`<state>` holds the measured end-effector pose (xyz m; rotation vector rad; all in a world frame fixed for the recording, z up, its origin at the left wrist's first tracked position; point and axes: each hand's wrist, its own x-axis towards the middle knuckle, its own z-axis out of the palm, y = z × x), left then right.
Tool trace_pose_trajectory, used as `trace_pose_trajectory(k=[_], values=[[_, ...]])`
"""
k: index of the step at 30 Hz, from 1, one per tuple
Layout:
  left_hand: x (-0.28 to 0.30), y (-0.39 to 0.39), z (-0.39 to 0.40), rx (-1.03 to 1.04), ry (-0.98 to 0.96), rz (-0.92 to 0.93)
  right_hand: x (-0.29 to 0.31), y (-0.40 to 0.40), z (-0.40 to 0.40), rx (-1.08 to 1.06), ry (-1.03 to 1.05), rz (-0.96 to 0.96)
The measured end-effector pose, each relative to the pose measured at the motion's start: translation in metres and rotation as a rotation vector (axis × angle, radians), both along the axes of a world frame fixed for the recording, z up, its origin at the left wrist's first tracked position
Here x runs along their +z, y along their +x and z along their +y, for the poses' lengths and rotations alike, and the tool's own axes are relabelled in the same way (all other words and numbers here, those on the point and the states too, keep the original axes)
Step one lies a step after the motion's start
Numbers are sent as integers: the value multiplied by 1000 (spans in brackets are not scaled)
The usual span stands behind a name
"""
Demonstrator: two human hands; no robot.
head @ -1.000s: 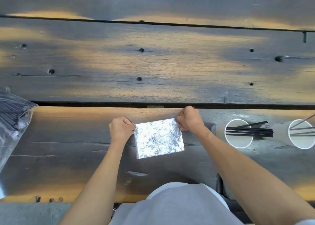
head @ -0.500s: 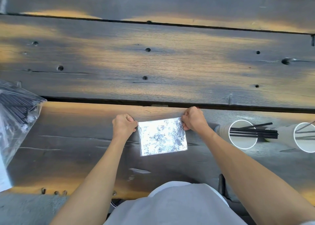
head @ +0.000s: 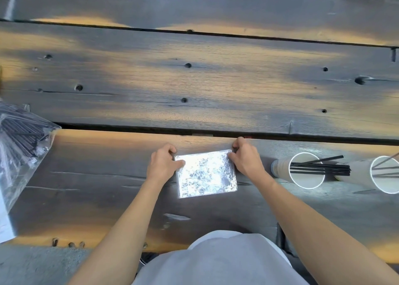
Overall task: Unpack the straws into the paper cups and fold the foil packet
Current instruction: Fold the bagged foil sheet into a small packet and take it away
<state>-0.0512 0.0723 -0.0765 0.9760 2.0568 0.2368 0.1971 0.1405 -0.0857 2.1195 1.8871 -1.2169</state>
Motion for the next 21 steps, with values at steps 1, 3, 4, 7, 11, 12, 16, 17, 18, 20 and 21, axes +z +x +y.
trace_pose_trajectory(k=[1,3,4,7,11,12,16,17,18,20,21], values=[[-1,3,-3,-68,-4,49,0,0,-4,53,-5,3],[-1,9,-7,-116,-8,111,-4,1,-10,98,-4,2],[0,11,-8,-106,-5,120,-4,0,-11,100,-2,4],[-1,12,-7,-76,12,80,-6,-1,-12,79,2,6],[5,8,-12,78,102,-226,-4,-5,-15,114,96,45],[10,6,-14,147,127,-311,-2,-7,-15,89,97,100],[26,-4,-33,400,260,-502,12,-14,-15,-129,-177,485],[27,-6,-39,466,288,-532,15,-14,-17,-172,-271,577],[29,-7,-46,533,310,-556,19,-13,-20,-188,-341,637],[32,-4,-59,690,332,-567,28,-12,-28,-177,-408,673],[35,-1,-67,767,328,-564,32,-12,-33,-175,-415,675]])
